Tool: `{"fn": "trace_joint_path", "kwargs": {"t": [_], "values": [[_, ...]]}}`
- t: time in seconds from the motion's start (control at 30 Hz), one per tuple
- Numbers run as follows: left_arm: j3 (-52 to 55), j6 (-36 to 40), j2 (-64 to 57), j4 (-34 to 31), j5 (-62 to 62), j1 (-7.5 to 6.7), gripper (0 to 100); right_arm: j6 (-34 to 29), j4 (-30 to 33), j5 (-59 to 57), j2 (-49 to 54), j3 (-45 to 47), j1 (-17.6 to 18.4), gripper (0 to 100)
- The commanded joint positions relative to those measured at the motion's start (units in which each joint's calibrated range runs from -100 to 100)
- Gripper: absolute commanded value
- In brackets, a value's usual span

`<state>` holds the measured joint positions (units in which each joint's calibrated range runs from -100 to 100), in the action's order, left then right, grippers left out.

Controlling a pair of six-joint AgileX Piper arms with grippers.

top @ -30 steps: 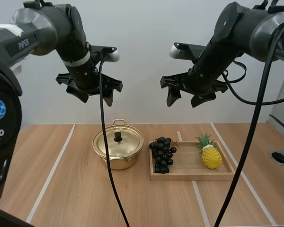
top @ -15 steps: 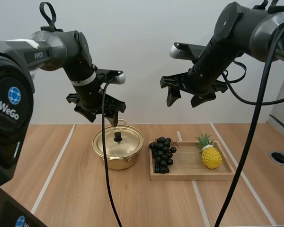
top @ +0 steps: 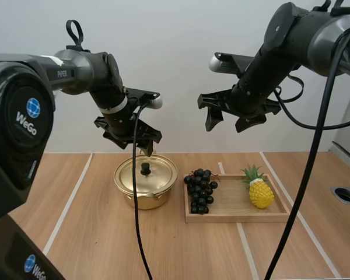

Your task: Open the pot, put the grape inside, and close it

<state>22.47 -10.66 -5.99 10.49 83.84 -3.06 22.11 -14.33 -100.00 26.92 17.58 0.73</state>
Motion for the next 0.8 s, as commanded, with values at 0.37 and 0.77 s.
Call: {"fn": "trace_joint_path", "kwargs": {"t": [0.37, 0.77], "values": [[0.4, -0.2, 6.7, -1.2, -5.3, -1.22, 100, 0.6, -0.4, 0.0, 0.7, 0.1, -0.3, 100], [0.6, -0.2, 10.6, -1.7, -9.0, -1.22, 100, 0.6, -0.4, 0.0, 0.7, 0.1, -0.3, 100]]}}
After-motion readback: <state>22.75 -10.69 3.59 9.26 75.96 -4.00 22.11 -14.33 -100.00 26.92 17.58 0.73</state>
